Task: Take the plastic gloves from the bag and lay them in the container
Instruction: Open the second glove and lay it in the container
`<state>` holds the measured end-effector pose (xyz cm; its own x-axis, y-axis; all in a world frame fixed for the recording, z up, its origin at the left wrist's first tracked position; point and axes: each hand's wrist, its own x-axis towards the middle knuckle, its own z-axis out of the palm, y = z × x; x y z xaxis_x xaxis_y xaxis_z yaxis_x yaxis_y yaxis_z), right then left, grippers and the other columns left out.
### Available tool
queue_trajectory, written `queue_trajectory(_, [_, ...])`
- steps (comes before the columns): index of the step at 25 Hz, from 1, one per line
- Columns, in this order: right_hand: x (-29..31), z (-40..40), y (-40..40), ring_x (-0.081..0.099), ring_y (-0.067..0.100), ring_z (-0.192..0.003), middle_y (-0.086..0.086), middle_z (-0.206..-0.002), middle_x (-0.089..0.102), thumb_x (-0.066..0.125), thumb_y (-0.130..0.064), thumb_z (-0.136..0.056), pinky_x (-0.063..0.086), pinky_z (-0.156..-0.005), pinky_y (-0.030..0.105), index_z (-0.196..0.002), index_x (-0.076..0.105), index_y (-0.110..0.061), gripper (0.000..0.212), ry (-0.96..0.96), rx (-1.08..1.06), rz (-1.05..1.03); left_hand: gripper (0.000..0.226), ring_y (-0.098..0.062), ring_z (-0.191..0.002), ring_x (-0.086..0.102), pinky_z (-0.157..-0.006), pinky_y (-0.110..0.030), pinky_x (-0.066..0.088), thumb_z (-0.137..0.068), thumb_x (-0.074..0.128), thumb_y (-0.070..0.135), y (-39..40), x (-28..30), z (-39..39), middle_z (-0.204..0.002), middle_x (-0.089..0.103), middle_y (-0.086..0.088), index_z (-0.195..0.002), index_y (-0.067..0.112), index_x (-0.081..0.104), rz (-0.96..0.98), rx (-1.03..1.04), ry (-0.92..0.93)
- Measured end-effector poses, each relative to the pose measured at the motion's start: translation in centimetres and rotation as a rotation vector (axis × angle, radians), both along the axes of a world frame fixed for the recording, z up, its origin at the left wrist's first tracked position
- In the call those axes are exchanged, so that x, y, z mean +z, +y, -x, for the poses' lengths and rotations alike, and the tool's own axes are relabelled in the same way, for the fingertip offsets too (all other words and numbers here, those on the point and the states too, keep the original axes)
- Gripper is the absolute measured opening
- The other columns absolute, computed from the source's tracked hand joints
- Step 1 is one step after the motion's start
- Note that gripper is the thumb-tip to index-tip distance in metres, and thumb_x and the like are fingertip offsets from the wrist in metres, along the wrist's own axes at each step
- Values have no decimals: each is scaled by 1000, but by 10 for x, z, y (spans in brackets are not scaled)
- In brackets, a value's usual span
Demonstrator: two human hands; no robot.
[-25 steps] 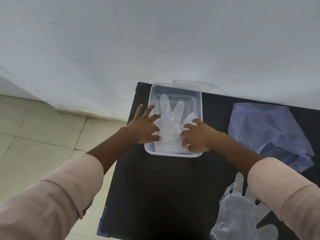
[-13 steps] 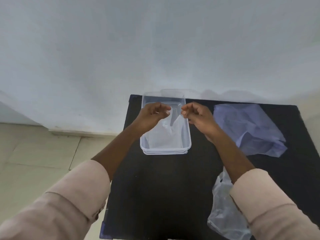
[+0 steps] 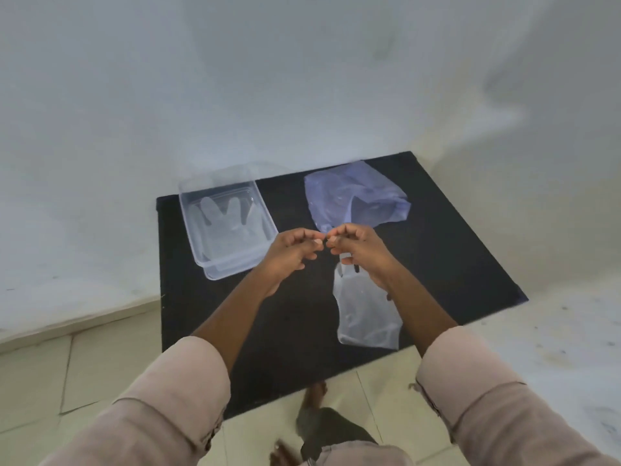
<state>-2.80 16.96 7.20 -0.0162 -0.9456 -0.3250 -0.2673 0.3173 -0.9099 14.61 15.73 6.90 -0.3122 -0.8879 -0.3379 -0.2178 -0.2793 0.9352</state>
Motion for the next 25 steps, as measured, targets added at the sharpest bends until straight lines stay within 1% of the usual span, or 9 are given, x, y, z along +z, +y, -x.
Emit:
queue_trajectory(4, [-24,35,36,67,17,-93,2,-98,71,63,-20,-90,53,-83,33,-100,69,-16,12,39,-96,-95,20,-17,-94,65,-76,-30,47,-93,60,22,23,-20,32,-107,73,-5,-111,17,69,-70,-64,-43])
queue_trajectory(8, [-66,75,67,66,21,-86,6,-90,69,63,-18,-88,53,-78,35,-83,67,-16,7,206,-215,-220,19,-17,-94,65,-78,-32,48,-94,60,19,38,-52,55,-109,72,-5,-110,16,69,-166,-74,-95])
queue_trajectory(10, [-96,91,85,63,27,-80,10,-83,65,63,-21,-84,50,-72,36,-75,63,-11,13,390,-267,-331,16,-15,-91,65,-80,-34,49,-94,60,19,45,-67,60,-105,71,-2,-107,18,69,-197,-72,-121])
queue_trajectory(12, [-120,99,102,65,30,-80,10,-83,65,66,-33,-81,49,-69,36,-82,64,-8,25,529,-282,-466,14,-14,-89,65,-81,-33,50,-93,60,18,52,-81,62,-101,70,1,-103,20,70,-222,-55,-145])
queue_trajectory(15, [-144,98,117,65,28,-80,8,-84,66,70,-46,-77,46,-63,32,-89,64,-9,39,579,-229,-608,13,-13,-84,64,-72,-23,49,-92,60,12,65,-99,63,-96,70,-1,-98,20,69,-233,-26,-182])
queue_trajectory(17, [-153,93,117,68,29,-80,9,-84,69,71,-41,-75,51,-63,35,-90,66,-7,38,504,-261,-619,14,-15,-84,64,-73,-22,52,-91,61,10,73,-110,62,-95,71,-3,-95,20,70,-192,-13,-249])
queue_trajectory(19, [-150,87,113,66,25,-66,11,-75,71,70,-24,-76,54,-59,34,-87,68,-1,26,298,-358,-598,14,-16,-91,64,-84,-29,54,-86,68,11,82,-122,59,-98,71,0,-97,19,70,-47,-57,-398])
queue_trajectory(22, [-130,83,107,50,16,-52,9,-66,65,66,-11,-79,36,-51,26,-79,68,-1,10,-25,-500,-646,49,-19,-111,54,-95,-34,48,-71,80,20,97,-133,59,-121,59,-1,-117,24,62,218,-250,-662])
queue_trajectory(25, [-107,82,102,48,13,-51,5,-64,65,67,-13,-80,36,-50,23,-84,69,-5,10,-211,-562,-655,69,-21,-119,47,-101,-41,46,-68,84,23,105,-134,71,-132,48,-2,-130,26,54,266,-235,-731])
